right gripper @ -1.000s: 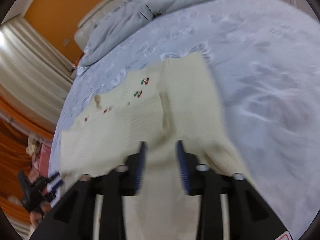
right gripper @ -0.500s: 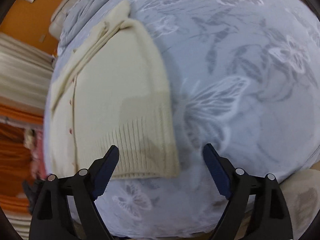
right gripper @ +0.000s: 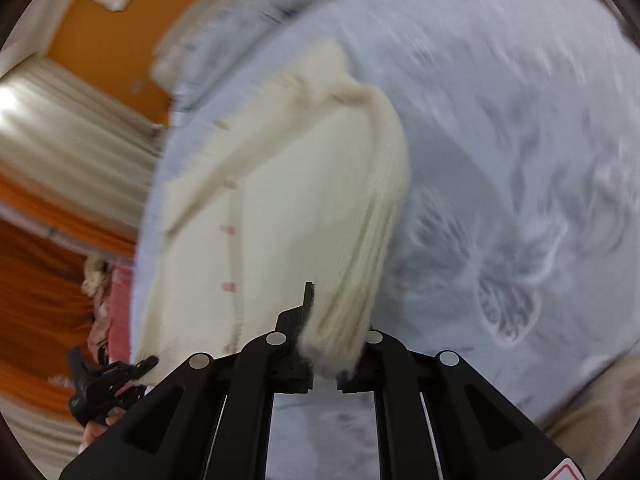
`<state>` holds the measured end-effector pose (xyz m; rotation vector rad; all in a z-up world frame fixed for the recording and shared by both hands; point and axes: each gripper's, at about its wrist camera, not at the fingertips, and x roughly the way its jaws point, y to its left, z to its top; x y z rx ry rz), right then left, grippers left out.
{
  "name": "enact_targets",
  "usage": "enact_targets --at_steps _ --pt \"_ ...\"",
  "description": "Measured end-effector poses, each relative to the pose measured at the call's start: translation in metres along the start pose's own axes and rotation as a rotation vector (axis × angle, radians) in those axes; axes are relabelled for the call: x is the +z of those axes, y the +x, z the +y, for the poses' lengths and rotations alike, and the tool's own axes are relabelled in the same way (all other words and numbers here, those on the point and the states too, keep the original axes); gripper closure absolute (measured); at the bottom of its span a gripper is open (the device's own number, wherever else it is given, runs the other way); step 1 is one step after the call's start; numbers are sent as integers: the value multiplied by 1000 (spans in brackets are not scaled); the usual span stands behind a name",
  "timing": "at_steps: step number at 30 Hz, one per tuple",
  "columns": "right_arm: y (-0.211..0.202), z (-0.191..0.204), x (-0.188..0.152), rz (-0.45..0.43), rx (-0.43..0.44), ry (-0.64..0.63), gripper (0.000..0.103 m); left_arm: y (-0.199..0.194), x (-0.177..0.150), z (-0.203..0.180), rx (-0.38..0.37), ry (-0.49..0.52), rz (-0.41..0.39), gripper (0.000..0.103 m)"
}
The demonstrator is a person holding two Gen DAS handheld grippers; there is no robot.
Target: Fold small clothes
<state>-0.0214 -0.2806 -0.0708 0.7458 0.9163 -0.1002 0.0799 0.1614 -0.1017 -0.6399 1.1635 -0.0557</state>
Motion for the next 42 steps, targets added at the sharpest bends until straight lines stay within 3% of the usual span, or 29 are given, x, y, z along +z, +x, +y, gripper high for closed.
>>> enact_targets --at_steps 3,7,16,21,25,28,32,35,39,41,42 --pt "-27 11 0 -25 14 -60 96 -28 -11 -11 -31 68 -3 95" --pt "-55 -4 -13 -1 3 -68 96 -59 -44 -3 -40 102 23 95" --pt "-129 -44 -128 232 -67 -196 96 -119 -141 30 27 209 172 95" --pt "-171 -51 -162 331 -52 -191 96 -167 -177 51 37 234 254 95" --pt "-190 -32 -144 284 22 -160 96 -187 -155 27 -13 249 180 95" --pt "-183 -10 -91 150 97 -171 96 -173 -108 -15 -77 306 88 95" --pt "-124 1 -17 14 129 -152 95 -122 -47 -61 -53 372 -22 94" --pt "-58 -9 21 20 105 -65 93 -61 -8 -77 -8 352 -44 93" --pt "7 -26 46 53 35 31 81 8 20 -70 73 269 -1 88" --pt "12 -32 51 21 4 73 57 21 23 -62 99 233 -3 75" --pt "7 -36 53 -14 10 95 48 24 24 -57 103 209 -5 64"
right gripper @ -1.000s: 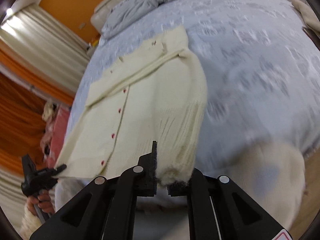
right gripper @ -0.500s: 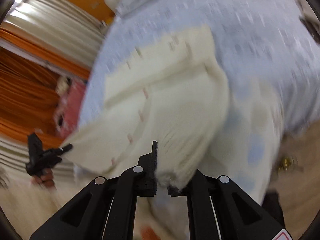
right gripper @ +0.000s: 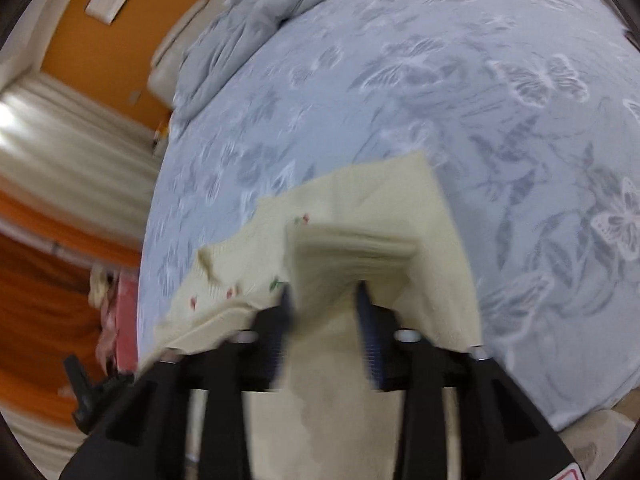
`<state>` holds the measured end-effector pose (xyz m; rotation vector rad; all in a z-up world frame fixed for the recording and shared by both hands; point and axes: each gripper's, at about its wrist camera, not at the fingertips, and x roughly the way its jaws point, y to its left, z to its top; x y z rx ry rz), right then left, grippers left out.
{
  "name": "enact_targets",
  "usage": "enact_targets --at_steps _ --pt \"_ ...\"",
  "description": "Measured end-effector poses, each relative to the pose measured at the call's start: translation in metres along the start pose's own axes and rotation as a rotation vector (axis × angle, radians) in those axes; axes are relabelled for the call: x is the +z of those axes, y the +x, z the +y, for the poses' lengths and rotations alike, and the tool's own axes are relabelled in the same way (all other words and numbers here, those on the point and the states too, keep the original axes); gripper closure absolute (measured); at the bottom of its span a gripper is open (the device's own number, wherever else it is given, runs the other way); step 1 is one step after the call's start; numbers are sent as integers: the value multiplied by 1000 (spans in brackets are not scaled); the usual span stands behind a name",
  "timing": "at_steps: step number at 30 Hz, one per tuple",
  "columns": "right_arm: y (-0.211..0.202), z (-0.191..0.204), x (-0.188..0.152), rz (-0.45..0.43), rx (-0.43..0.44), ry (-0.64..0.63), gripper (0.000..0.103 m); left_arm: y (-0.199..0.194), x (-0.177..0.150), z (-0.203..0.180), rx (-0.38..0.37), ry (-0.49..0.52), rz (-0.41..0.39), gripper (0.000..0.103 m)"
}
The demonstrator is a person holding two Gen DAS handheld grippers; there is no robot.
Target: Fold small clothes
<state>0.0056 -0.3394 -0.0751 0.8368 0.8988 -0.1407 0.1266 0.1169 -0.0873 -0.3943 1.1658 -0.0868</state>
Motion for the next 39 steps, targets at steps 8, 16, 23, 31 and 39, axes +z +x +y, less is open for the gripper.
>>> enact_targets --at_steps 8,16,23,31,39 --pt "-3 -2 7 -23 -125 -176 27 -20 1 -4 1 139 -189 18" --pt "47 9 7 65 -208 -300 26 -4 -4 -24 -94 279 -118 14" --pt "56 7 2 66 -226 -252 38 39 15 -7 -21 105 10 45" --pt "-4 27 4 -35 -18 -154 95 -4 22 -16 -86 68 -30 94" --pt "-14 56 71 -137 25 -174 94 -29 83 -44 -48 104 -123 93"
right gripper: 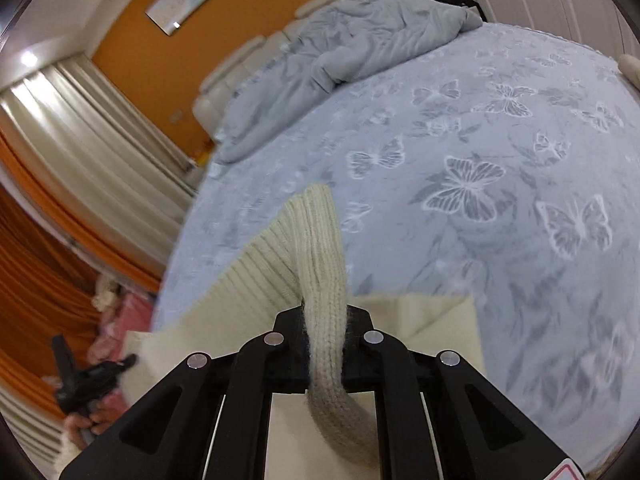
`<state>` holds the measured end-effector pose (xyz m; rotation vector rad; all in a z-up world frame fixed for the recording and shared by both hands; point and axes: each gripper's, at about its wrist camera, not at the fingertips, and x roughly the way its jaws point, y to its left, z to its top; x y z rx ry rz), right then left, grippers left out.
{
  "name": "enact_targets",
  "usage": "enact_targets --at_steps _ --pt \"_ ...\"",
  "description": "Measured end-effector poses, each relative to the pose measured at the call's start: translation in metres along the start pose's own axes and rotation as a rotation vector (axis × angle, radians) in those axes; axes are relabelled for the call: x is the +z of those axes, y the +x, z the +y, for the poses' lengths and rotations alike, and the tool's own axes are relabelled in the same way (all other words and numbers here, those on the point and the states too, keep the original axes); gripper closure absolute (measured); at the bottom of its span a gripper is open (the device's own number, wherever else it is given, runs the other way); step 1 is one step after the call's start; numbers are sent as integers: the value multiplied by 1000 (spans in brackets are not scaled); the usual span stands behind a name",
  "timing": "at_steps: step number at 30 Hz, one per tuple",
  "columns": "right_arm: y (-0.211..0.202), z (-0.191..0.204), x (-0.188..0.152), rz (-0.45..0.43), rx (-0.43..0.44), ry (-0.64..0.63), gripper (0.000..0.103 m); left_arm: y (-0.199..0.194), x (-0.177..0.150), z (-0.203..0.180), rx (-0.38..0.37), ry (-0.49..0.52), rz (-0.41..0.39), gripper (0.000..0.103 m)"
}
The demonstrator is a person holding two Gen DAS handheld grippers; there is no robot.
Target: Fold small clothes
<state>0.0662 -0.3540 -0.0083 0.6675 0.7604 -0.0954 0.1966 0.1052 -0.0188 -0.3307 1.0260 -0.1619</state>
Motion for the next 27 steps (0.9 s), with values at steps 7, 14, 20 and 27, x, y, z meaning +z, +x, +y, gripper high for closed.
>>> enact_targets --at_steps 7,14,20,27 --pt "104 -48 -26 191 -225 17 84 100 -27 15 264 -26 107 75" --pt "16 6 -56 27 -186 -129 60 6 -71 -3 183 96 -44 41" --pt "48 102 -133 251 61 -281 69 -1 -131 -46 100 143 32 41" --pt "80 110 -160 333 12 -321 82 22 -162 -18 311 200 93 41"
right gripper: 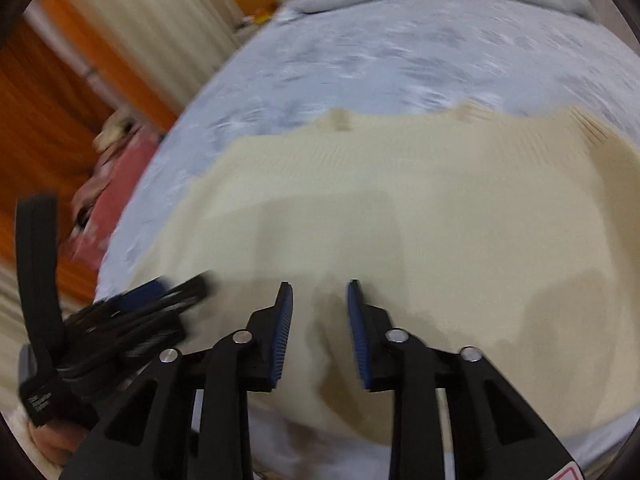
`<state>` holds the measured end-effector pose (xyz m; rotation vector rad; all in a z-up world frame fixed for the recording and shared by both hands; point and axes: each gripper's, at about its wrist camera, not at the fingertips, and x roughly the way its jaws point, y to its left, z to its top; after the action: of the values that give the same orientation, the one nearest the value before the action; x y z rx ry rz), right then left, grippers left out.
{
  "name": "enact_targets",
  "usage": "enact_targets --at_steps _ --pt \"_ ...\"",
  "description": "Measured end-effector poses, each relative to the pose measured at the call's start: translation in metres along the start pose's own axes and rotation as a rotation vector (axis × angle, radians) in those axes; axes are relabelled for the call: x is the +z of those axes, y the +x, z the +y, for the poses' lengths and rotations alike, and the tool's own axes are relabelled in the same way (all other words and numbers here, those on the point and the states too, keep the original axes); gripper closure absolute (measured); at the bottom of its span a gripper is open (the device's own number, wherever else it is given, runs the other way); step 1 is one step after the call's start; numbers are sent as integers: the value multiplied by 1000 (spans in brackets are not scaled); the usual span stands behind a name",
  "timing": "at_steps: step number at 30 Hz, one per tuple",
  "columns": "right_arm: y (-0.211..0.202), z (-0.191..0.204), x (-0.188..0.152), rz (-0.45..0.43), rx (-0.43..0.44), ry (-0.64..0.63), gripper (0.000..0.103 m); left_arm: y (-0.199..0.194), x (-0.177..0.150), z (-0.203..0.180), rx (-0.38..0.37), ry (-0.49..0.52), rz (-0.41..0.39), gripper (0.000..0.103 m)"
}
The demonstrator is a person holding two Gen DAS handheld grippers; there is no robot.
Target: Fold small clothes
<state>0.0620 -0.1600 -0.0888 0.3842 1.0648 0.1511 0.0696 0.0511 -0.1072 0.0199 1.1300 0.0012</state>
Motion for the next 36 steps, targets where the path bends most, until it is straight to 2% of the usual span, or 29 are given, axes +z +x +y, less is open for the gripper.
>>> enact_targets --at_steps 4,6,7,10,13,15,16,18,19,21,23,26,28,29,30,33,36 --pt "-39 -89 -10 -60 -171 183 82 4 -6 33 3 -45 -3 40" --pt "-64 -147 -27 -88 -285 296 87 7 -9 37 -10 -43 -6 40" --pt "-74 -174 -37 -93 -292 355 103 8 -11 35 -3 -35 -15 39" --pt "-96 -205 -50 -128 -226 497 103 9 -15 28 36 -11 -36 37" --pt "-112 -192 -46 -189 -230 460 88 9 -14 29 37 -30 -29 37" --pt "-112 -182 -40 -203 -182 439 88 9 -14 29 34 -22 -24 36" --pt "-108 -181 -37 -199 -186 426 88 10 -14 29 30 -22 -21 36" --pt "-90 -189 -36 -116 -255 408 90 10 -14 31 24 -26 -15 36" --pt "-74 -199 -39 -42 -297 414 97 10 -14 31 22 -27 -13 36" --pt "-74 -197 -39 -63 -299 420 97 11 -13 30 26 -21 -10 36" --pt "-88 -189 -40 -97 -288 436 88 11 -14 30 26 -17 -7 36" --pt "-104 -173 -48 -139 -264 402 86 11 -15 30 25 -12 -10 36" --pt "-99 -167 -54 -109 -301 355 85 11 -16 29 34 -8 -12 35" --pt "-86 -172 -61 -36 -343 343 86 11 -16 28 39 -8 -12 35" --pt "-80 -176 -63 -20 -334 361 86 11 -16 28 42 -8 -11 35" --pt "-93 -169 -54 -57 -325 391 84 10 -16 28 50 -6 -3 35" --pt "-100 -148 -50 -82 -266 367 82 10 -18 27 54 -6 0 35"
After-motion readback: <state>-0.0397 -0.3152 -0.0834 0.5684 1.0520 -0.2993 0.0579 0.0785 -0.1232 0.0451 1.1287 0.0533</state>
